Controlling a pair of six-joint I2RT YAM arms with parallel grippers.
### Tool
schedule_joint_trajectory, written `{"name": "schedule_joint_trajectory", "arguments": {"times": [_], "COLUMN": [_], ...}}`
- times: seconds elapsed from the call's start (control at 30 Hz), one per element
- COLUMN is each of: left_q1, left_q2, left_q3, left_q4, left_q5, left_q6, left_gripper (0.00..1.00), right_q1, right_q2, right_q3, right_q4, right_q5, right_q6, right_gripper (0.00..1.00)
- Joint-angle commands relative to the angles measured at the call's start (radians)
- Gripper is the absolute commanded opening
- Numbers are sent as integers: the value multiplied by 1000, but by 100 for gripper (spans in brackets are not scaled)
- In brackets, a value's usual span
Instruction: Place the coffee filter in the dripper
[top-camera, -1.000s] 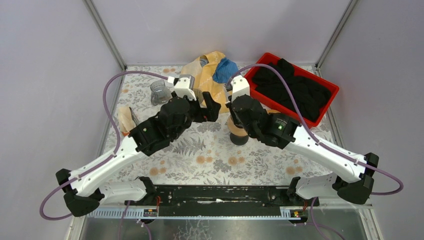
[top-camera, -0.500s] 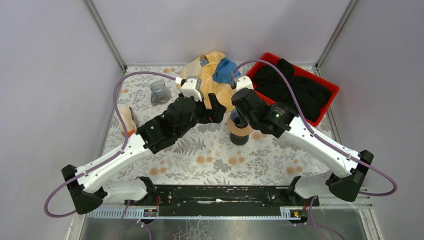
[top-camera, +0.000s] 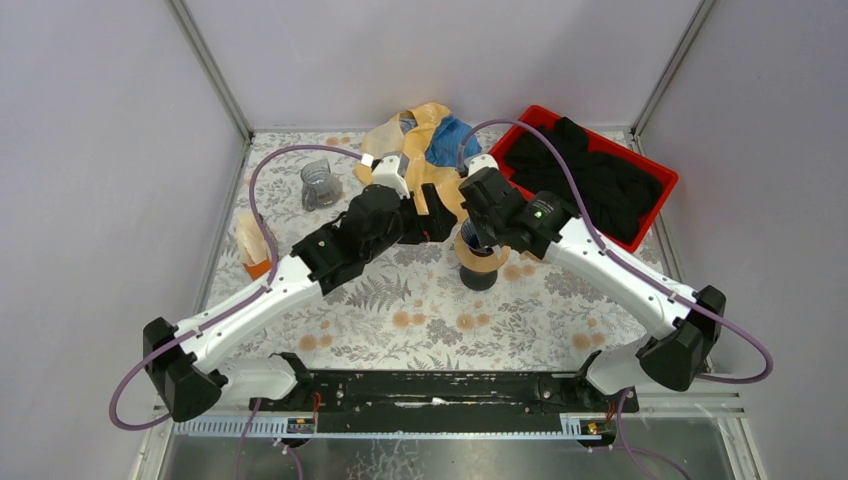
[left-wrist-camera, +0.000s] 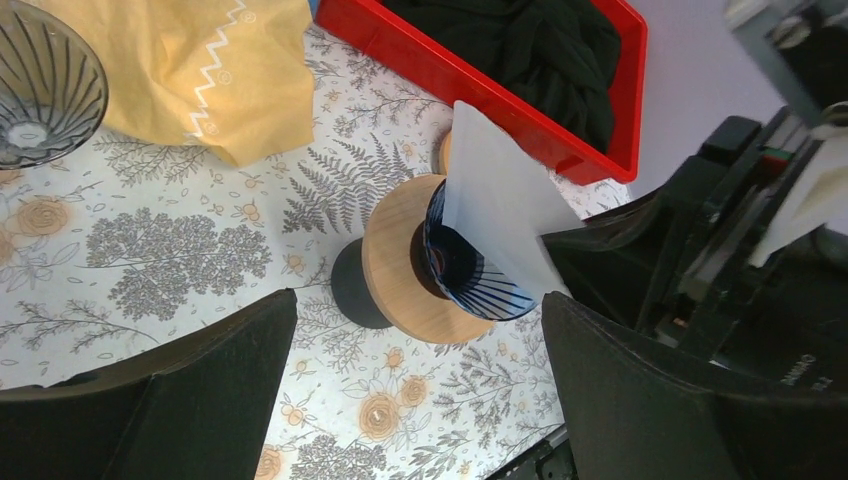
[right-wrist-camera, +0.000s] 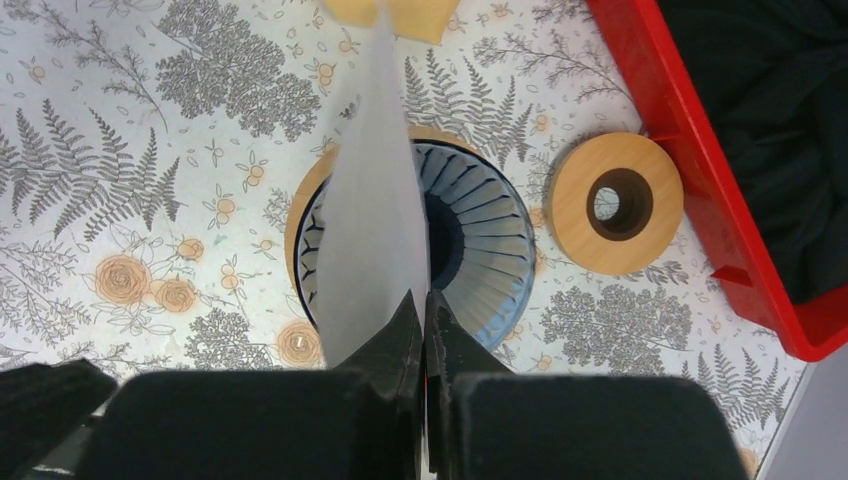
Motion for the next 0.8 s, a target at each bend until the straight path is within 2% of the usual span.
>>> {"name": "schedule_joint_trajectory", "arguments": {"times": [0.0,0.77], "left_q1": [9,12], "left_q2": [23,135], "left_q3": [3,28], "left_q4": [87,127], "left_q5": [45,116], "left_q6": [-23,-56], "left_gripper": [100,100], "right_q1": [-15,-44], "right_q2": [22,-24], "right_q3": [23,-33], "right_q4": [4,52], "right_q5": [-60,-117], "right_q6": [-9,8], "right_gripper": [0,2]}}
